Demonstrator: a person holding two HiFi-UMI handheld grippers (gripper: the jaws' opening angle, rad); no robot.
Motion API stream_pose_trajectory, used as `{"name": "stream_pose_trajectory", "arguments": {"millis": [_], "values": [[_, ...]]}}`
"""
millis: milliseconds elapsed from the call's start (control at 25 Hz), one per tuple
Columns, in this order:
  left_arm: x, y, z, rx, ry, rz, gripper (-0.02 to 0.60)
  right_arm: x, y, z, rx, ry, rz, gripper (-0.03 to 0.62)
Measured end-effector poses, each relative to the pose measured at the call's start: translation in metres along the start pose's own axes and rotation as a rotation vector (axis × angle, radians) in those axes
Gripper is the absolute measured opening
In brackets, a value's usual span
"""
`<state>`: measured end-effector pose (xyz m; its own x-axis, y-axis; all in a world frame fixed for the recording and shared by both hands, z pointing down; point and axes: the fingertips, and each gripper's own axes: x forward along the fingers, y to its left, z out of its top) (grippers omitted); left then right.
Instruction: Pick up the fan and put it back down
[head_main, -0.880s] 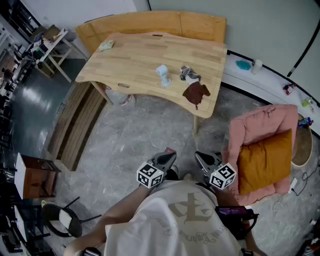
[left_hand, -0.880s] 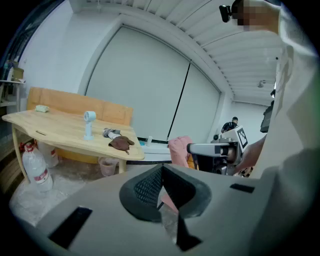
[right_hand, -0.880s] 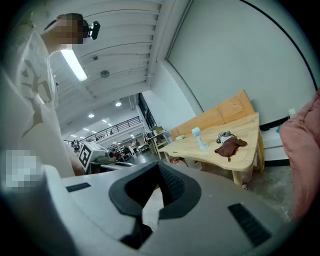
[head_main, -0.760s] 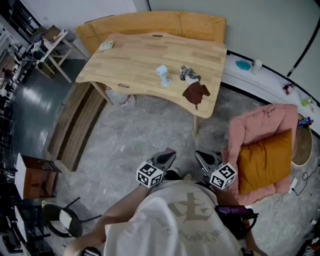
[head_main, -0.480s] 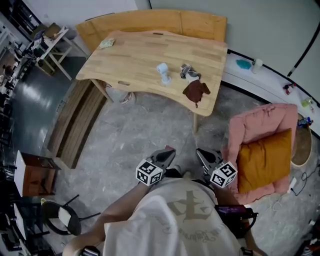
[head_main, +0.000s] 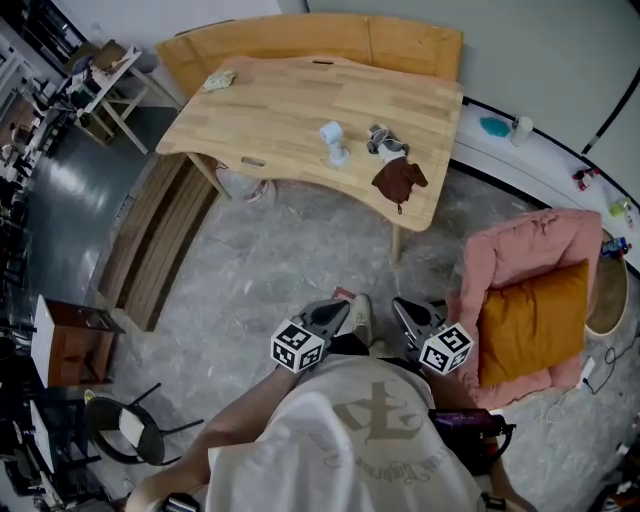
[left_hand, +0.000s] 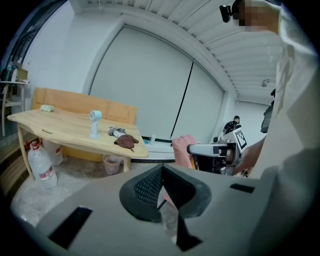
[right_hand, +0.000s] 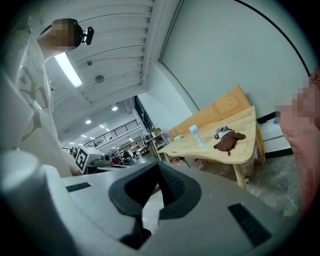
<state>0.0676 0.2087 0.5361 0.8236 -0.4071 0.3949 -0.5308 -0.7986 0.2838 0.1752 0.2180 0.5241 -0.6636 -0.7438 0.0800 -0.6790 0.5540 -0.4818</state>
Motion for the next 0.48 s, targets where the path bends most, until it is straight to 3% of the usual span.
{"name": "stream_pose_trajectory", "arguments": {"millis": [280,480], "values": [[0.006,0.017,-0.003,-0.029,0.005,0.004,0.011,0.017,-0.005,-0.003,0.012,0.035,-0.001,0.014],[0.028,0.039,0.006,-0.041,-0.006,-0.002,0.011,0.033,-0.033,0.006,0.009,0.051,-0.016,0.014]]}}
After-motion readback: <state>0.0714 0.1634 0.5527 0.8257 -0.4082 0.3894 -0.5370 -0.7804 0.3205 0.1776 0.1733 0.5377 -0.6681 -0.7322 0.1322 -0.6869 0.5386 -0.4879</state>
